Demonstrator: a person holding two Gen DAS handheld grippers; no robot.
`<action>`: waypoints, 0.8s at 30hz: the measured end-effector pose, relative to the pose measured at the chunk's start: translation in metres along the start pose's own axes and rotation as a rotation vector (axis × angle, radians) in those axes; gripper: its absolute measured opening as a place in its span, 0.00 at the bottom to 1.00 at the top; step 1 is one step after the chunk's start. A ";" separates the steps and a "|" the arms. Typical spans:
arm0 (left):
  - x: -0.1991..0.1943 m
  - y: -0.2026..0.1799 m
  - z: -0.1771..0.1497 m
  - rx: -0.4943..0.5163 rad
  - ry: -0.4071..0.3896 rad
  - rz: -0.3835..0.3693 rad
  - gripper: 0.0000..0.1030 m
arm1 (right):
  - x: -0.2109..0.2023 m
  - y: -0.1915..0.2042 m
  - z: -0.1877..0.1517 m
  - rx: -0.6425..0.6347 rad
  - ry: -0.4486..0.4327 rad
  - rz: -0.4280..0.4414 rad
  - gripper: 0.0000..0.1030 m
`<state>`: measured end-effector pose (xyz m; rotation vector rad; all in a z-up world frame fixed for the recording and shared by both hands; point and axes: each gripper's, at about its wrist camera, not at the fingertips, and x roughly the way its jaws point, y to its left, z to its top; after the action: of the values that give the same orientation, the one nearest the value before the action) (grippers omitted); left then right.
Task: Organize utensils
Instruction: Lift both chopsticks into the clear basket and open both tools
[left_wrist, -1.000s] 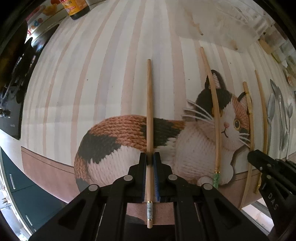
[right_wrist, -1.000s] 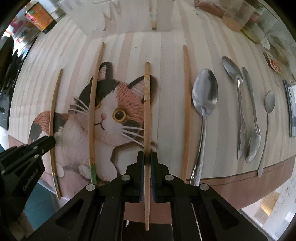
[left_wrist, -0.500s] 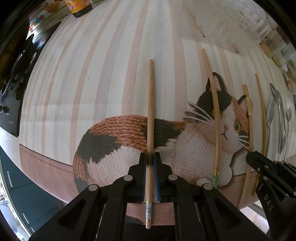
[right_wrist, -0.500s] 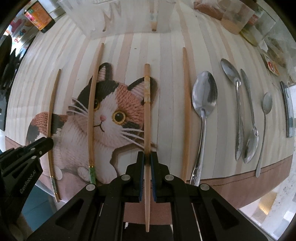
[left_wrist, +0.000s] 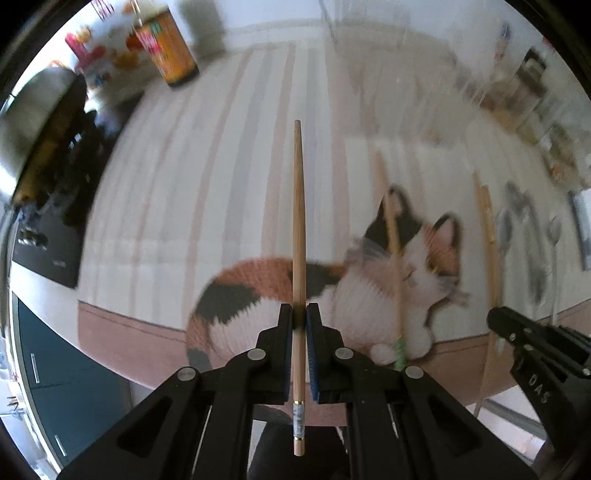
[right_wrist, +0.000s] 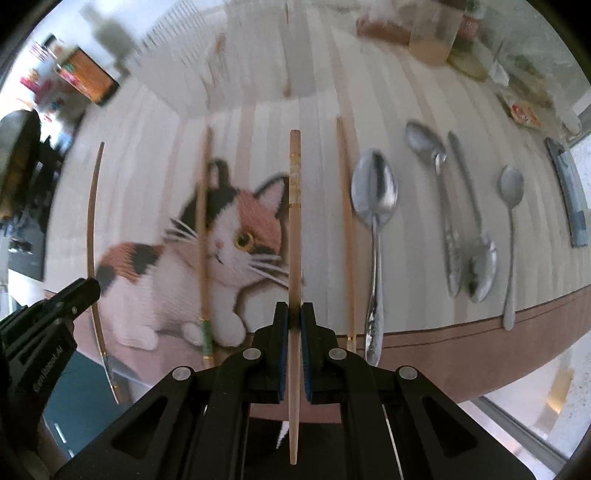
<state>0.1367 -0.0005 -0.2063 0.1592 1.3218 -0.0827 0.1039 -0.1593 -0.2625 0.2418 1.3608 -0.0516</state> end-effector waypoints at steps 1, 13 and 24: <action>-0.012 0.000 0.005 -0.002 -0.026 -0.007 0.05 | -0.012 -0.001 0.003 0.002 -0.020 0.019 0.06; -0.120 -0.002 0.141 -0.052 -0.207 -0.266 0.05 | -0.129 -0.009 0.145 -0.001 -0.241 0.193 0.06; -0.034 -0.021 0.280 -0.021 0.005 -0.274 0.05 | -0.062 0.006 0.290 0.033 -0.145 0.153 0.06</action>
<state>0.3935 -0.0684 -0.1083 -0.0402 1.3423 -0.3004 0.3704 -0.2181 -0.1467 0.3627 1.1942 0.0354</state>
